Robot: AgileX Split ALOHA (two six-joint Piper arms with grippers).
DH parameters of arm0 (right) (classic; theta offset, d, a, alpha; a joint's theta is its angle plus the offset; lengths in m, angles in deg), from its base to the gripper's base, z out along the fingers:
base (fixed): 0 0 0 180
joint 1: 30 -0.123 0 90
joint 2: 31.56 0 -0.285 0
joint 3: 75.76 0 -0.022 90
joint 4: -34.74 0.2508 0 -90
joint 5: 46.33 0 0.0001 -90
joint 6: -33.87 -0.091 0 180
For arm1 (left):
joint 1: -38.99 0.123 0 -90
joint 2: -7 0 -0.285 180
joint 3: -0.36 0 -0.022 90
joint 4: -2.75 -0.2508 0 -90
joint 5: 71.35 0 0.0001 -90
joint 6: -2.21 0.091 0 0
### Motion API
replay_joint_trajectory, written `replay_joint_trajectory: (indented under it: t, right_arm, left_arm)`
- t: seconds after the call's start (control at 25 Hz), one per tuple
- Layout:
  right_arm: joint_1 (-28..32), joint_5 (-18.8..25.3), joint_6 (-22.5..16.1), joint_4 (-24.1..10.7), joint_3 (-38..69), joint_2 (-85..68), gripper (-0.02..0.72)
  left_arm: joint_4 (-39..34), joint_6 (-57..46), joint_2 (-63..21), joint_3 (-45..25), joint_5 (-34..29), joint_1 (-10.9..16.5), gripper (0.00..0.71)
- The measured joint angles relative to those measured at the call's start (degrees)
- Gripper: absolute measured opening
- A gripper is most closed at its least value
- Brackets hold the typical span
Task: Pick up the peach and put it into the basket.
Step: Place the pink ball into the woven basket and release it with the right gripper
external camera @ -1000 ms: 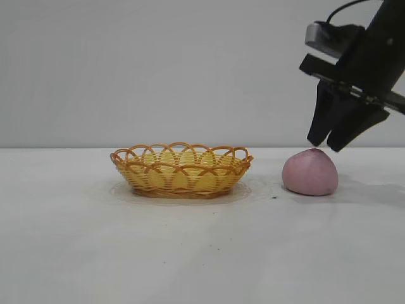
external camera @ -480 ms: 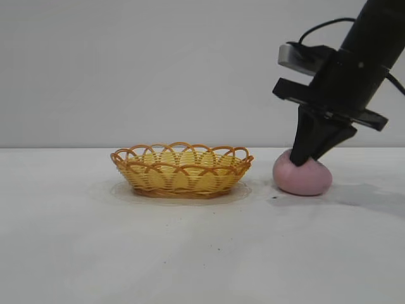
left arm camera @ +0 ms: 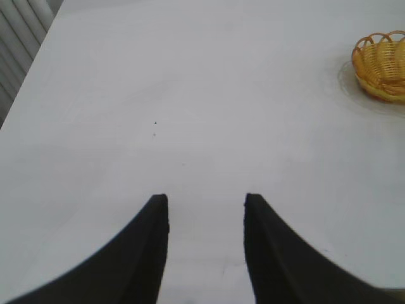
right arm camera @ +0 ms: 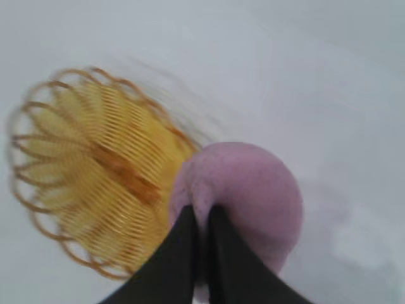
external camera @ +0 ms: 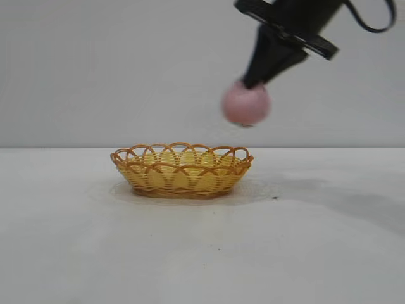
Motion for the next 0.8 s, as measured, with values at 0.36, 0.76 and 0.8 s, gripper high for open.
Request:
replay_joint_trajectory:
  t: [0.36, 0.76, 0.8]
  right_arm:
    - [-0.5, -2.5, 0.1, 2.5, 0.0, 5.2, 0.058]
    - [-0.4, -3.1, 1.0, 2.6, 0.0, 1.8, 0.298]
    - [0.0, -2.7, 0.8, 2.0, 0.0, 0.6, 0.323]
  left_arm:
    - [0.0, 0.0, 0.0, 0.0, 0.0, 0.0, 0.245]
    - [0.0, 0.0, 0.0, 0.0, 0.0, 0.0, 0.245]
    - [0.0, 0.0, 0.0, 0.0, 0.0, 0.0, 0.245]
